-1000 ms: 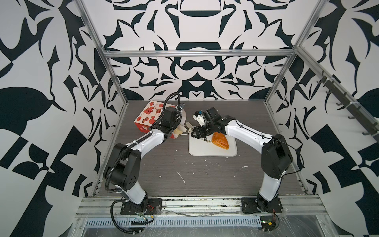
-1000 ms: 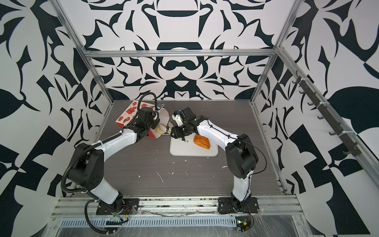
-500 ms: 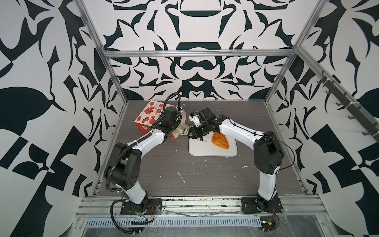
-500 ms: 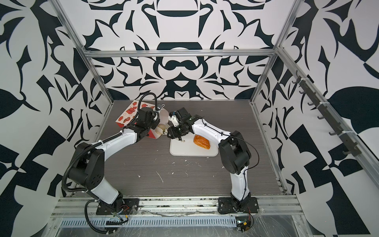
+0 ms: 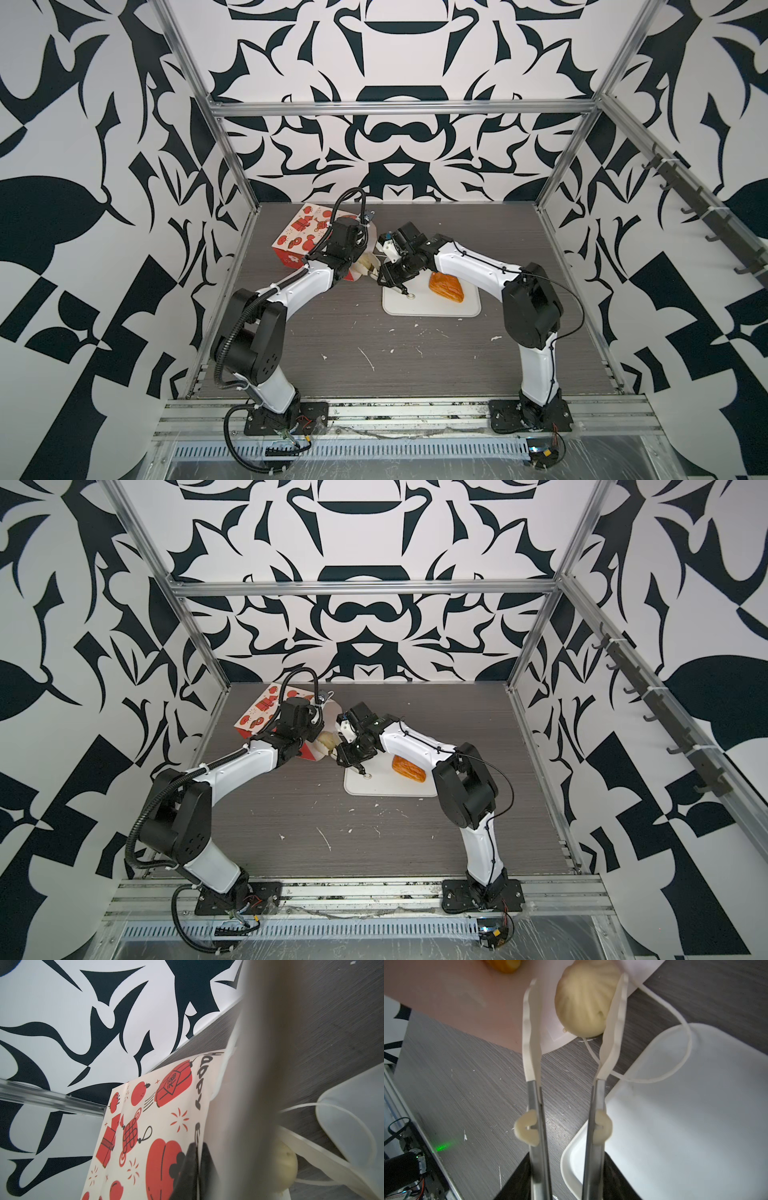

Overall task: Take the fake bread out of the paper bag
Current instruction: 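Close the tongs on the pale round bun and lift it out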

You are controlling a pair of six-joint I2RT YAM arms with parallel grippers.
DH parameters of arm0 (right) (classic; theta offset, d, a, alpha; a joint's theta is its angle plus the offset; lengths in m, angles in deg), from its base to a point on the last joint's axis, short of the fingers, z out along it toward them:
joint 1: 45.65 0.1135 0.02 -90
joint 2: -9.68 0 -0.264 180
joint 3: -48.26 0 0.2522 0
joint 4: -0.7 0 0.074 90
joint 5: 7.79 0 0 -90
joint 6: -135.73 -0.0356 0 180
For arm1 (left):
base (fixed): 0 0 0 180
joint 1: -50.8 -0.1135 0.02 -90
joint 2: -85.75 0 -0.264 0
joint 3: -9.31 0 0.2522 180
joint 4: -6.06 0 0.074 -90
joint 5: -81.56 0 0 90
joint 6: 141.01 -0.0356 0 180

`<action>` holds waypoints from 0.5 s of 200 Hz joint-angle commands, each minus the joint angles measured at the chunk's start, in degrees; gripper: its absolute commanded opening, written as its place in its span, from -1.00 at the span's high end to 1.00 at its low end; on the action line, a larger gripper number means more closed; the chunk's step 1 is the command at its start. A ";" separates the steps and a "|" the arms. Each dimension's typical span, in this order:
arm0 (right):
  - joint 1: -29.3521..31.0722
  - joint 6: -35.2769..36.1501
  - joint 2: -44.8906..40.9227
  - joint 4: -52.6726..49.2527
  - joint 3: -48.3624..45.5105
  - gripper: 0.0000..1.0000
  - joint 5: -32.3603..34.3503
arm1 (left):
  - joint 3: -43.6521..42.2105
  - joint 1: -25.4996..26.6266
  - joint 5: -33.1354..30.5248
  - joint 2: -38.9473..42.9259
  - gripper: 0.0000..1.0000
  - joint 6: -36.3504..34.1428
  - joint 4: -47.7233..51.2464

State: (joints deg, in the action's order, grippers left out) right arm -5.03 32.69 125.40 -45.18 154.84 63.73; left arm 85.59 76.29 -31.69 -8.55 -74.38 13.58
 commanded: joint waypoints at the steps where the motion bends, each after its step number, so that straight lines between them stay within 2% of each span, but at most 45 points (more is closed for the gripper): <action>1: 0.80 1.26 -0.55 -0.96 3.14 0.07 1.90 | 0.48 -0.27 0.24 -0.79 0.86 0.50 -1.41; 100: 1.40 1.70 -0.75 -2.53 4.39 0.67 4.59 | 0.17 -0.21 0.04 -0.40 0.86 0.48 -1.37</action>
State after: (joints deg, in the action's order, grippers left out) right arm -3.87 33.91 127.69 -47.63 156.79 67.09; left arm 85.59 76.29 -31.69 -8.55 -74.38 13.58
